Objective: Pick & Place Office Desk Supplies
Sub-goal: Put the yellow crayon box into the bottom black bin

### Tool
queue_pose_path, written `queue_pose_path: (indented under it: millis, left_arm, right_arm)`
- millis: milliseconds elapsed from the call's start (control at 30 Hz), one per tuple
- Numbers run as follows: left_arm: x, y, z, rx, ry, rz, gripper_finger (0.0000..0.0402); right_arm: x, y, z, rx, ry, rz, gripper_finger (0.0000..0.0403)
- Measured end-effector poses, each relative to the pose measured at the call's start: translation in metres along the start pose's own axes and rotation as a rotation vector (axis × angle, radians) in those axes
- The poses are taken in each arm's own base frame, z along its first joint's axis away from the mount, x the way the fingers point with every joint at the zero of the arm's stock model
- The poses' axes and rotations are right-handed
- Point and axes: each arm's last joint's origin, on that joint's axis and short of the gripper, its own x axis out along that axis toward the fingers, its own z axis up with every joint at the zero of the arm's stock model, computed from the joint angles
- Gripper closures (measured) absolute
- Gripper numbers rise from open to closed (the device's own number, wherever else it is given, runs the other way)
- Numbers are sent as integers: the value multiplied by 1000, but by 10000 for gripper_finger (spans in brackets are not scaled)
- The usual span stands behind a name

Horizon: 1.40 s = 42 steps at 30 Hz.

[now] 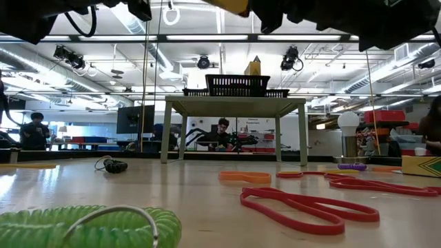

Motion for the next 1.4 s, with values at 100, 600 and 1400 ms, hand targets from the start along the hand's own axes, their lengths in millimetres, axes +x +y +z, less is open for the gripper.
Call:
queue_pose_path:
  millis: [100, 600, 1400]
  left_arm:
    - [1, 4, 1, 3, -23, 5, 397]
    - [-4, 14, 16, 92, -9, 258, 359]
    - [-36, 31, -6, 54, 538, 428, 368]
  right_arm:
    - [0, 0, 0, 0, 0, 4, 166]
    - [-3, -11, 11, 47, -44, -136, 311]
    - [23, -89, 76, 760, 1108, -814, 306]
